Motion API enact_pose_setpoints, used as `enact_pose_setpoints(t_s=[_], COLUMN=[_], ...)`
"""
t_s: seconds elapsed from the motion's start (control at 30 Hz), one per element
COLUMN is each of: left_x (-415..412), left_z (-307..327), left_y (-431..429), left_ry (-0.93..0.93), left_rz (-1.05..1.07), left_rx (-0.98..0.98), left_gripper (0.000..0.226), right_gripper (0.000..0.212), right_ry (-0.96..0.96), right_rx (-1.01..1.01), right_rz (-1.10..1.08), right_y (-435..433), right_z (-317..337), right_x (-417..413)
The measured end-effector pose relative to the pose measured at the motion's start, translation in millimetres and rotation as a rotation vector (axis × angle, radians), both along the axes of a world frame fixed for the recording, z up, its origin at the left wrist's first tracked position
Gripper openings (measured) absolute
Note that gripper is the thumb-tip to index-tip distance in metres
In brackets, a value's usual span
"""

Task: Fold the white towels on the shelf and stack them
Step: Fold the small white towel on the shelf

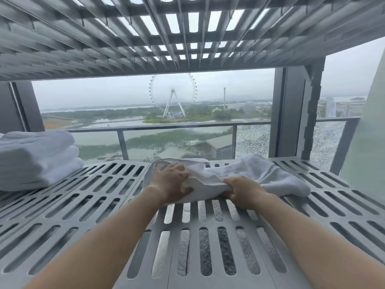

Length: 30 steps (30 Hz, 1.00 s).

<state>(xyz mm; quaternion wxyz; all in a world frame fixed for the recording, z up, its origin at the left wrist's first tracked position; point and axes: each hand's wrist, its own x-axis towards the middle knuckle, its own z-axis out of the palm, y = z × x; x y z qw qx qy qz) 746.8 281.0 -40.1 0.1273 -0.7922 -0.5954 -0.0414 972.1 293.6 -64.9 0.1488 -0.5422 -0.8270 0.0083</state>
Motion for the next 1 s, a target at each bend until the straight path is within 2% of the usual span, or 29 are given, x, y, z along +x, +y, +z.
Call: enact_pose_setpoints(t_s=[0.1,0.23,0.3,0.5,0.7,0.83,1.0], left_x=[-1.8,9.3,18.1,16.2,9.4,26.1,57.0], left_z=[-4.0,-14.8,-18.7,-25.6,-28.6,-25.3,-22.7], left_y=[-3.1,-12.0,-20.3,-51.7,-94.4,-122.9,-137.7], left_ry=[-0.057,-0.100,-0.109,-0.142,-0.116,-0.096,-0.093], left_rz=[-0.034,-0.093,-0.105,-0.145,-0.131,-0.096,-0.157], left_rx=[0.013,-0.014,-0.022,0.001,0.060,0.091,0.153], left_gripper=[0.042,0.046,0.048,0.047,0.047,0.044,0.037], right_gripper=[0.017,0.011,0.001,0.004,0.057,0.059,0.048], right_ry=[-0.031,0.032,0.082,0.125,0.008,0.016,0.131], right_rx=[-0.002,-0.022,-0.033,-0.049,0.011,0.075,0.114], right_rz=[-0.012,-0.001,0.023,0.030,-0.015,-0.018,-0.045], right_y=[-6.6,-19.6,-28.0,-59.1,-100.6,-116.4,-127.2], right_z=[3.5,4.4,2.6,-4.3,-12.6,-14.8,-13.0], right_x=[21.4,47.9,53.3,61.3,58.6,50.7,42.4])
